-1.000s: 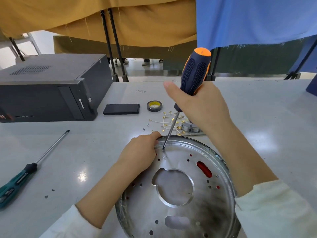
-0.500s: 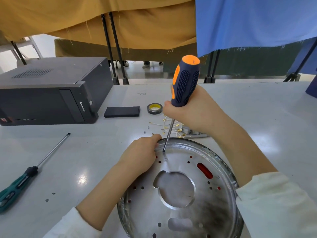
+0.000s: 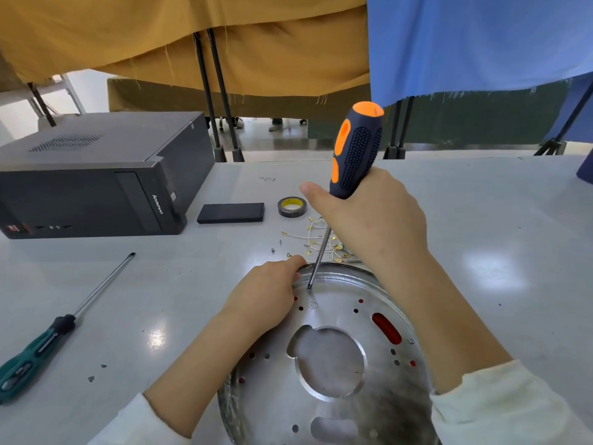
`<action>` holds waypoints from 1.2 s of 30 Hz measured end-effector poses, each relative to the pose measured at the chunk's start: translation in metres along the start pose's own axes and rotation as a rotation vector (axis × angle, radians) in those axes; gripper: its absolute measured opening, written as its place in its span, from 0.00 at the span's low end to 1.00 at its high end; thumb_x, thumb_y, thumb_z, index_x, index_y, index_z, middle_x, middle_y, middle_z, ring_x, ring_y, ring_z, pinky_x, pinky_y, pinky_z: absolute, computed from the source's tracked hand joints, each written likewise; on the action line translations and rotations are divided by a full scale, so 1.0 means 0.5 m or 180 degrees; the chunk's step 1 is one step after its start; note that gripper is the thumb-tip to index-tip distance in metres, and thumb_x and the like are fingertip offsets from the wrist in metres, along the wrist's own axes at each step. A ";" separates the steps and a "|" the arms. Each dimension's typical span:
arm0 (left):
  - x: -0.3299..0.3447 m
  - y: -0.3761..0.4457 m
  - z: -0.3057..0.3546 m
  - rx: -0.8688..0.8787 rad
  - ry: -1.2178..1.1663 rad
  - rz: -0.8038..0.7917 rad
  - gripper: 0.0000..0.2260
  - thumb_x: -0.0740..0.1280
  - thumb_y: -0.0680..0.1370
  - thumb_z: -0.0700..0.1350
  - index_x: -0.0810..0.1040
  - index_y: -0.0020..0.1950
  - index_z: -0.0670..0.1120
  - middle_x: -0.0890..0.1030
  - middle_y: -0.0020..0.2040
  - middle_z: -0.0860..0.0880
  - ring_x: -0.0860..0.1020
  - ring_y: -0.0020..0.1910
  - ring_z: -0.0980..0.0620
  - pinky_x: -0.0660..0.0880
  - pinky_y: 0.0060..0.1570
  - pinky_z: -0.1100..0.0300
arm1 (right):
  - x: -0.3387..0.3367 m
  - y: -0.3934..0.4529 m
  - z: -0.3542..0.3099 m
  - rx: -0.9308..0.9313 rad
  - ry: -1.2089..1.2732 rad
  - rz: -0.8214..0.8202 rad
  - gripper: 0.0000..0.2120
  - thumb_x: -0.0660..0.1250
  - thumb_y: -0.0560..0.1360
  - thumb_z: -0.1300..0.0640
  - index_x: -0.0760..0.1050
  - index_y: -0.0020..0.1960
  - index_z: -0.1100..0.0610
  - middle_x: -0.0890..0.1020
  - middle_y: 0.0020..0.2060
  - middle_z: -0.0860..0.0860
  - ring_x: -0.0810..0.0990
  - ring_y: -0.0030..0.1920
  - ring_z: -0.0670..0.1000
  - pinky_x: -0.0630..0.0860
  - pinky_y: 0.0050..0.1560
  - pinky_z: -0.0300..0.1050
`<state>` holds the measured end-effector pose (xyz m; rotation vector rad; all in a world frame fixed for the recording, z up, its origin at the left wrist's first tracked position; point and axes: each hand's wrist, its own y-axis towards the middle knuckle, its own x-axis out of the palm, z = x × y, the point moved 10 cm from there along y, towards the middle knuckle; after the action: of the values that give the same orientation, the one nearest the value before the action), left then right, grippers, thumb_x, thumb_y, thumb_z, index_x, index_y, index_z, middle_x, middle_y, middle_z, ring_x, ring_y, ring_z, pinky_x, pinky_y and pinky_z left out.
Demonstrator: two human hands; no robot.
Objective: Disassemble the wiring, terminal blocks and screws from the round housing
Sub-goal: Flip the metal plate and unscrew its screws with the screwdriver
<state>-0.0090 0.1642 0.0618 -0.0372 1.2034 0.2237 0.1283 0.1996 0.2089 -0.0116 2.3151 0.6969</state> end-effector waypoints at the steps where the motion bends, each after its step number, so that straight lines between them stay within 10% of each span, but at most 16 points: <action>1: 0.000 -0.001 0.000 0.0001 -0.0001 0.0002 0.12 0.55 0.81 0.42 0.71 0.61 0.53 0.81 0.49 0.46 0.71 0.41 0.46 0.67 0.39 0.56 | -0.003 -0.003 -0.005 -0.0031 -0.0076 0.0087 0.22 0.64 0.71 0.35 0.63 0.30 0.48 0.70 0.25 0.44 0.70 0.29 0.45 0.61 0.29 0.39; 7: 0.002 -0.001 -0.003 0.0003 -0.0025 -0.0003 0.11 0.55 0.81 0.42 0.71 0.60 0.53 0.80 0.49 0.46 0.71 0.41 0.46 0.69 0.39 0.55 | 0.015 0.007 0.002 -0.0055 0.0240 -0.0108 0.16 0.64 0.70 0.50 0.61 0.30 0.50 0.66 0.21 0.47 0.65 0.25 0.49 0.59 0.28 0.41; 14: 0.010 0.008 -0.009 0.0044 -0.0071 -0.0092 0.13 0.60 0.79 0.40 0.70 0.60 0.55 0.78 0.48 0.50 0.72 0.43 0.47 0.70 0.41 0.55 | 0.071 -0.008 -0.064 -0.0811 0.1576 -0.2016 0.15 0.69 0.72 0.63 0.63 0.36 0.67 0.63 0.30 0.56 0.61 0.32 0.50 0.60 0.34 0.42; 17: 0.009 0.006 -0.008 0.0065 -0.0084 -0.0064 0.14 0.60 0.79 0.41 0.70 0.61 0.56 0.79 0.49 0.50 0.70 0.43 0.48 0.68 0.40 0.56 | 0.064 0.002 -0.051 -0.0704 0.1403 -0.1818 0.16 0.71 0.72 0.58 0.68 0.40 0.69 0.69 0.33 0.63 0.65 0.32 0.51 0.65 0.38 0.45; 22: 0.009 0.006 -0.005 0.0117 -0.0081 -0.0025 0.14 0.60 0.79 0.40 0.70 0.61 0.56 0.80 0.51 0.49 0.70 0.42 0.48 0.70 0.41 0.55 | 0.016 0.022 0.005 -0.0221 0.0327 -0.0840 0.21 0.71 0.67 0.37 0.68 0.30 0.51 0.74 0.22 0.38 0.73 0.28 0.46 0.68 0.32 0.43; 30: 0.009 0.005 -0.006 0.0087 -0.0090 0.0011 0.14 0.58 0.79 0.40 0.70 0.60 0.56 0.80 0.49 0.49 0.70 0.41 0.48 0.68 0.39 0.56 | -0.018 -0.001 -0.005 -0.0017 0.0430 0.0155 0.20 0.69 0.70 0.41 0.64 0.29 0.49 0.71 0.23 0.44 0.71 0.27 0.45 0.63 0.29 0.40; 36: 0.009 0.006 -0.004 0.0130 -0.0096 -0.0069 0.11 0.59 0.80 0.41 0.70 0.60 0.54 0.80 0.49 0.47 0.69 0.41 0.47 0.66 0.38 0.57 | 0.039 0.007 -0.065 -0.0743 0.1190 -0.1417 0.15 0.69 0.70 0.61 0.63 0.33 0.61 0.64 0.25 0.52 0.61 0.27 0.46 0.61 0.27 0.36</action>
<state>-0.0097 0.1674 0.0573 -0.0112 1.1767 0.1801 0.0924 0.1904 0.2180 -0.7989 2.4342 0.7724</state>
